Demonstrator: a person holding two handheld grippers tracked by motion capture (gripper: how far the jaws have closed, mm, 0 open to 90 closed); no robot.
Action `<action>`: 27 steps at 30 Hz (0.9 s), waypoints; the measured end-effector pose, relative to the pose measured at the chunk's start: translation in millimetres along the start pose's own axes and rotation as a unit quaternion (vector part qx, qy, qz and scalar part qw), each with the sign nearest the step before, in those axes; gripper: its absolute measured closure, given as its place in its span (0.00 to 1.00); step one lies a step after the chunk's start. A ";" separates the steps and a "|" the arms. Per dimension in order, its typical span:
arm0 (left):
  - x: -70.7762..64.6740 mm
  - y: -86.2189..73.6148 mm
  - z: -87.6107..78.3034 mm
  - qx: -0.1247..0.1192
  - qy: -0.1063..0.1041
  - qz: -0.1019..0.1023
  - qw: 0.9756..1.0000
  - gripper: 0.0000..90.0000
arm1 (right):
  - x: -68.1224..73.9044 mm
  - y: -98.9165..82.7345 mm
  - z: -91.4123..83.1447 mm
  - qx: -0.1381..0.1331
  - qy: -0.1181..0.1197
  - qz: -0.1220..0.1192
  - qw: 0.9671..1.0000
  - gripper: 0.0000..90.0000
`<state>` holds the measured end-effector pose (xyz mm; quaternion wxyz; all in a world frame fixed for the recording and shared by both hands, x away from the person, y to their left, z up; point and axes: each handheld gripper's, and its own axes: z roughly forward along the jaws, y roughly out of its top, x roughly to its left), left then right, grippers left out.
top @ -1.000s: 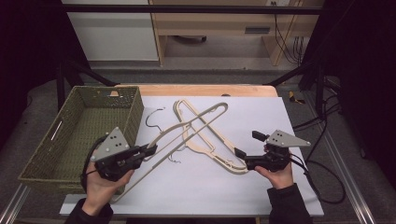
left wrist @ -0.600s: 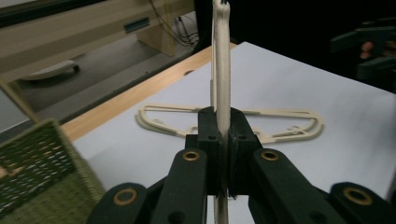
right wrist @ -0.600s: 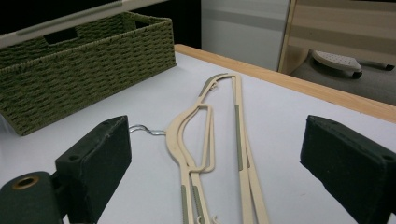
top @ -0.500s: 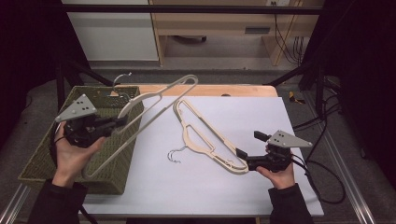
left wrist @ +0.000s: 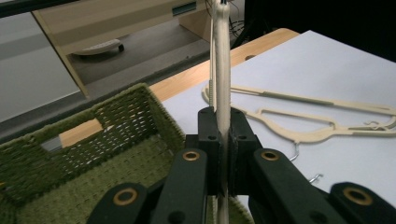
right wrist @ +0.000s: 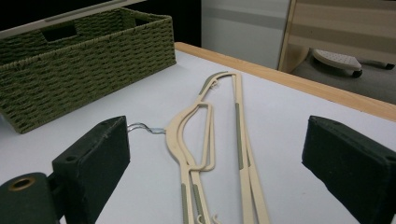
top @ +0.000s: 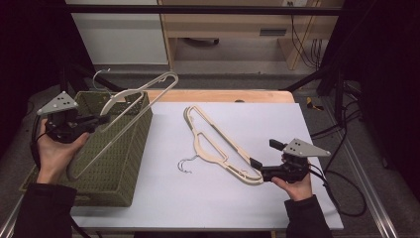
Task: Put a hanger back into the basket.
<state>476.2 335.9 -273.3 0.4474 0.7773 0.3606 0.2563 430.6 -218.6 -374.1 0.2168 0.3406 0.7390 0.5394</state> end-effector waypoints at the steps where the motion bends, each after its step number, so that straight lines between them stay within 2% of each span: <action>1: 3.1 -2.4 -0.4 0.000 0.000 -0.001 1.000 0.96 | 0.0 0.0 0.1 0.000 0.000 0.000 1.000 0.09; 4: 12.2 -9.4 -1.9 0.000 0.003 -0.002 1.000 0.96 | 0.3 -0.2 0.6 0.000 -0.002 0.000 1.000 0.08; 10: 28.8 -21.9 -4.8 0.022 0.024 -0.001 0.999 0.96 | 0.6 -0.7 2.0 0.003 -0.001 -0.001 1.000 0.08; 15: 41.8 -32.2 -9.2 0.029 0.026 0.001 0.999 0.96 | 0.5 -0.8 2.1 0.004 -0.001 -0.001 1.000 0.08; 27: 71.0 -61.4 -27.4 0.037 0.028 -0.014 0.999 0.96 | 0.3 -1.4 2.9 0.007 -0.003 -0.002 1.000 0.08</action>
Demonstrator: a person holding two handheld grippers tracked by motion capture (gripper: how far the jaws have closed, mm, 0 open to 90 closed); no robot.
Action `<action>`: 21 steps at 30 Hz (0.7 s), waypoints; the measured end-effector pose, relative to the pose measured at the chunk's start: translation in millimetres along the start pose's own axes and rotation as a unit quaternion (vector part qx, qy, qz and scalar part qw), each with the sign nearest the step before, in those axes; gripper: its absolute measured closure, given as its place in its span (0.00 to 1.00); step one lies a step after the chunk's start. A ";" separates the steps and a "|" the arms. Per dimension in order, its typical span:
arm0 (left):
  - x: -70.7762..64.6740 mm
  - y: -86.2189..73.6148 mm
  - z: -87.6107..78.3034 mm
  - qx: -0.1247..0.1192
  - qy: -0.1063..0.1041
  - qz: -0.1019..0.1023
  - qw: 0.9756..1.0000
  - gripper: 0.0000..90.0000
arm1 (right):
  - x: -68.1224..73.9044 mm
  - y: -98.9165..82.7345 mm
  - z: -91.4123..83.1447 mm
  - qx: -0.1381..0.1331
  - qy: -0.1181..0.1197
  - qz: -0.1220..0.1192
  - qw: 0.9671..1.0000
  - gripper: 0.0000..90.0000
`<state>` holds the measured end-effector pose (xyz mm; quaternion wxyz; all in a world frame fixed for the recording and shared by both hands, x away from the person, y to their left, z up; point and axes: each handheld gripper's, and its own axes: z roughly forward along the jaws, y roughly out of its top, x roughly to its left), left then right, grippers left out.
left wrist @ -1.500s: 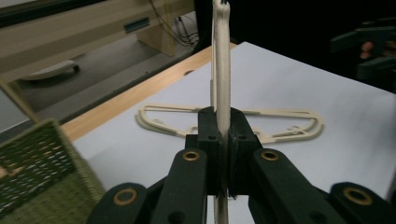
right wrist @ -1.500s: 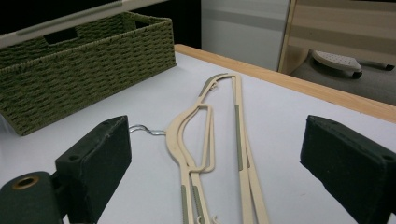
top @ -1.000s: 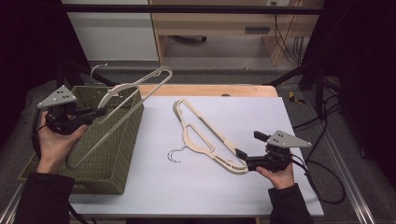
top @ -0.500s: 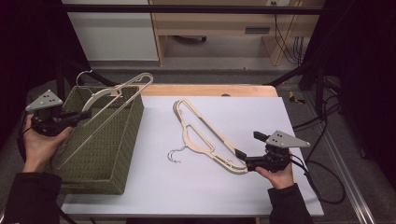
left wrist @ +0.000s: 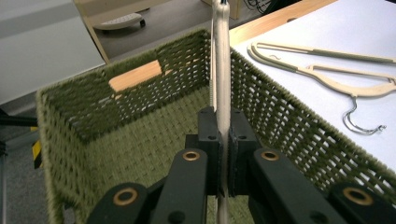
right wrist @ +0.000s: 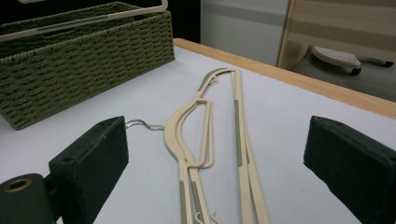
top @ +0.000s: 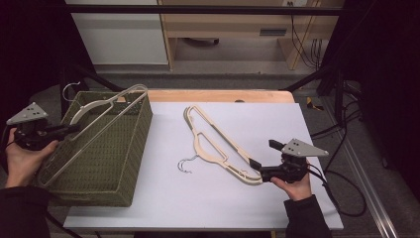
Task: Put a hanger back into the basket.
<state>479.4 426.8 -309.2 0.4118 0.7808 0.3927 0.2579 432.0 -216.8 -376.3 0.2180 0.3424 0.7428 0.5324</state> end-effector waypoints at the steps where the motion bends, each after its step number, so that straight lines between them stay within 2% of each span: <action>1: 1.4 -1.8 -0.4 0.000 0.001 -0.003 1.000 0.96 | 0.2 -0.2 0.3 0.001 0.001 0.001 1.000 0.08; 6: 8.6 -14.3 0.7 0.004 0.004 -0.023 1.000 0.96 | 0.8 -0.7 1.7 0.003 -0.001 0.001 1.000 0.08; 8: 7.5 -17.7 4.7 0.003 0.000 -0.035 0.999 0.96 | 0.6 -0.9 1.9 0.005 0.002 0.000 1.000 0.08; 10: 6.7 -21.2 10.0 0.013 -0.004 -0.039 0.999 0.96 | 0.7 -1.0 2.0 0.007 0.002 0.000 1.000 0.08; 16: 6.5 -37.7 26.8 0.029 -0.004 -0.073 0.997 0.96 | 0.9 -1.0 1.6 0.006 0.001 0.000 1.000 0.08; 21: 6.6 -44.6 33.1 0.035 -0.003 -0.089 0.995 0.96 | 1.1 -1.1 2.0 0.007 0.002 0.000 1.000 0.08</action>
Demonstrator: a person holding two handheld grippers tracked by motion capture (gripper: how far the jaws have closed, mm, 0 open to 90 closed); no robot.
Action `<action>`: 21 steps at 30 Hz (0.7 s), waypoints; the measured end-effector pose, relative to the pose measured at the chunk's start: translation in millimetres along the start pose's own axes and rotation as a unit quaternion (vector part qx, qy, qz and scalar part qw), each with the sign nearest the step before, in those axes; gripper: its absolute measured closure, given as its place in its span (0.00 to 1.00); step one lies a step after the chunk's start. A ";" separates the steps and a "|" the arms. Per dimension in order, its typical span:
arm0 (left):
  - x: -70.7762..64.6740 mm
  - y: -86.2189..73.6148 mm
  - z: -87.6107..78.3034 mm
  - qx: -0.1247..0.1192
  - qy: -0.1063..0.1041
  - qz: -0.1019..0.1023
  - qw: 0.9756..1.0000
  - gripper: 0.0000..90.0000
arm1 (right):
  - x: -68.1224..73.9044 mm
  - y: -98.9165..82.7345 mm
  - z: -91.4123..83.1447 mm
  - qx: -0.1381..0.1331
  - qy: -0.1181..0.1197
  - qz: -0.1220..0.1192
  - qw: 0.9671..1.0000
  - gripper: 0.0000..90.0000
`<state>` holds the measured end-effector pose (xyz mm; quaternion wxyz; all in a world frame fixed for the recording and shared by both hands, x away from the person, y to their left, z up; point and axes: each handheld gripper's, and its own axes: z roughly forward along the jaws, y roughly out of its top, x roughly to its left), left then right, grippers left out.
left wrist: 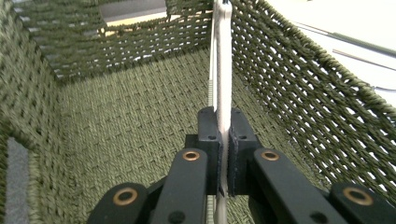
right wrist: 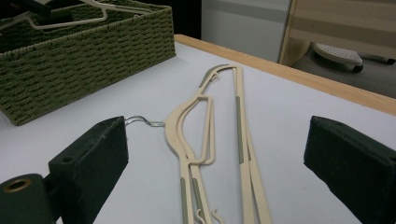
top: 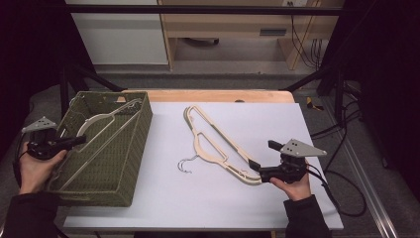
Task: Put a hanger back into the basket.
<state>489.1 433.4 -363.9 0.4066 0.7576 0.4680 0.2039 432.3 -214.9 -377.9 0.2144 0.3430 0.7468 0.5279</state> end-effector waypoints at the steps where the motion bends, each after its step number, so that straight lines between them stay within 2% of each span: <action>1: -0.1 -0.4 1.3 0.003 -0.001 -0.005 1.000 0.96 | -0.1 0.0 0.0 0.001 0.001 -0.001 1.000 0.08; 10: 2.3 -6.6 19.4 0.032 0.008 -0.024 0.999 0.95 | -0.2 0.2 -0.6 -0.001 0.000 -0.001 1.000 0.08; 13: 3.7 -6.4 20.2 0.032 0.013 -0.035 0.999 0.95 | 0.0 0.1 -0.2 0.001 0.001 0.000 1.000 0.08; 17: 6.6 -8.0 21.1 0.029 0.034 -0.049 0.998 0.94 | 0.0 -0.1 0.2 0.003 0.001 -0.002 1.000 0.08; 21: 9.4 -8.2 22.4 0.034 0.056 -0.051 0.997 0.93 | 0.4 -0.3 0.8 0.004 0.002 -0.001 1.000 0.08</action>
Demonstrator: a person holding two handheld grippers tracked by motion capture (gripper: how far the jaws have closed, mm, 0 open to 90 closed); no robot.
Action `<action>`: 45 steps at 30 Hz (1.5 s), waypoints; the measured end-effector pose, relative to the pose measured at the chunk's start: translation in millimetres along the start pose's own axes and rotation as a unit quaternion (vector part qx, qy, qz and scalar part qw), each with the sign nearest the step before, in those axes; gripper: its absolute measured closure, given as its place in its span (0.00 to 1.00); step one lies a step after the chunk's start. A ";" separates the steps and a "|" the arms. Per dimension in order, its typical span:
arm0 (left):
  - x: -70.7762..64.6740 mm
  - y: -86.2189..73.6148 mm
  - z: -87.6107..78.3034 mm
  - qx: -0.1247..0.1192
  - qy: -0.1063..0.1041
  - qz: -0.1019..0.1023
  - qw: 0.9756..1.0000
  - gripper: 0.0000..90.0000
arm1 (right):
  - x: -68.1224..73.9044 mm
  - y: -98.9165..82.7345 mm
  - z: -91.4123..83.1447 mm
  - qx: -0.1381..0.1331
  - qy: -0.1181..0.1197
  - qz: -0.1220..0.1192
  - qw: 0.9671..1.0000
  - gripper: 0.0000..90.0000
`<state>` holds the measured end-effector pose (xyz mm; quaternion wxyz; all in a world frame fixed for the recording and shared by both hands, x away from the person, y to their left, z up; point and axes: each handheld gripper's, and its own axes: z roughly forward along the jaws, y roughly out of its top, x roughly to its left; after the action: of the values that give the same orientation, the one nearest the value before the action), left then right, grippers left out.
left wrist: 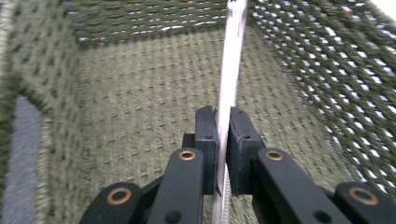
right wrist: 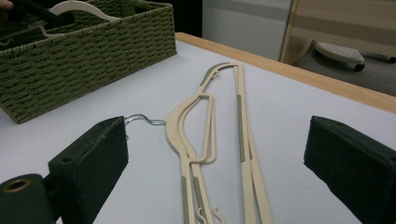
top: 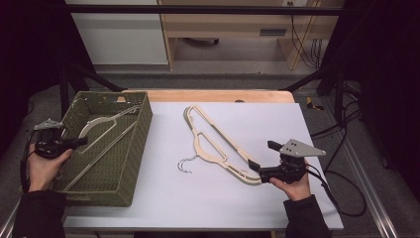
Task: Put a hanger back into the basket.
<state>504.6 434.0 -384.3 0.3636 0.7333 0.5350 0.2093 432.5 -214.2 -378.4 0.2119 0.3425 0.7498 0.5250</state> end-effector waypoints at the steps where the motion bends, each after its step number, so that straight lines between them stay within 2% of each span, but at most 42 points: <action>1: 0.1 0.1 0.5 0.004 0.005 0.002 1.000 0.93 | -0.2 -0.1 0.1 0.000 0.001 -0.001 1.000 0.08; 4: 1.9 -0.1 2.4 0.021 0.028 0.007 0.999 0.92 | 0.1 -0.2 0.8 0.002 0.001 0.000 1.000 0.08; 9: 4.6 0.2 4.8 0.031 0.047 -0.009 0.998 0.91 | 0.5 -0.6 1.8 0.004 0.001 -0.001 1.000 0.08; 12: 6.2 -0.4 7.0 0.048 0.067 -0.013 0.997 0.90 | 0.5 -0.8 2.1 0.005 0.003 -0.001 1.000 0.08; 15: 6.9 -0.9 8.1 0.051 0.076 -0.019 0.996 0.89 | 0.5 -0.7 2.1 0.005 0.003 -0.002 1.000 0.08; 19: 8.7 -1.0 8.6 0.067 0.088 -0.013 0.994 0.88 | 0.7 -0.8 2.4 0.005 0.003 -0.002 1.000 0.08; 23: 10.2 -1.8 10.6 0.076 0.097 -0.020 0.992 0.87 | 0.6 -1.0 2.7 0.006 0.004 -0.003 1.000 0.08; 25: 11.0 -2.4 12.7 0.086 0.094 -0.028 0.991 0.87 | 0.8 -1.0 3.1 0.006 0.004 -0.002 1.000 0.07; 27: 10.5 -3.9 17.3 0.104 0.102 -0.029 0.989 0.83 | 1.0 -1.1 3.3 0.007 0.004 -0.001 1.000 0.07; 29: 10.5 -4.4 19.0 0.109 0.107 -0.027 0.988 0.81 | 1.2 -1.2 3.4 0.008 0.004 -0.002 1.000 0.07; 32: 11.0 -4.5 19.0 0.112 0.106 -0.031 0.988 0.81 | 1.1 -1.2 3.5 0.008 0.004 -0.002 1.000 0.07; 36: 11.7 -5.7 21.2 0.123 0.110 -0.033 0.986 0.77 | 1.3 -1.3 3.6 0.009 0.006 -0.002 1.000 0.07; 39: 12.1 -5.8 21.3 0.125 0.108 -0.036 0.986 0.75 | 1.5 -1.2 3.9 0.010 0.006 -0.003 1.000 0.07; 43: 11.9 -5.6 20.1 0.127 0.105 -0.039 0.986 0.65 | 1.4 -1.2 3.7 0.009 0.006 -0.003 1.000 0.07; 45: 11.5 -5.2 17.9 0.123 0.107 -0.039 0.986 0.63 | 1.6 -1.0 3.5 0.009 0.006 -0.002 1.000 0.07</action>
<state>517.7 440.1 -400.8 0.2193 0.7245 0.6205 0.2050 433.5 -211.0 -380.6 0.2059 0.3398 0.7562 0.5200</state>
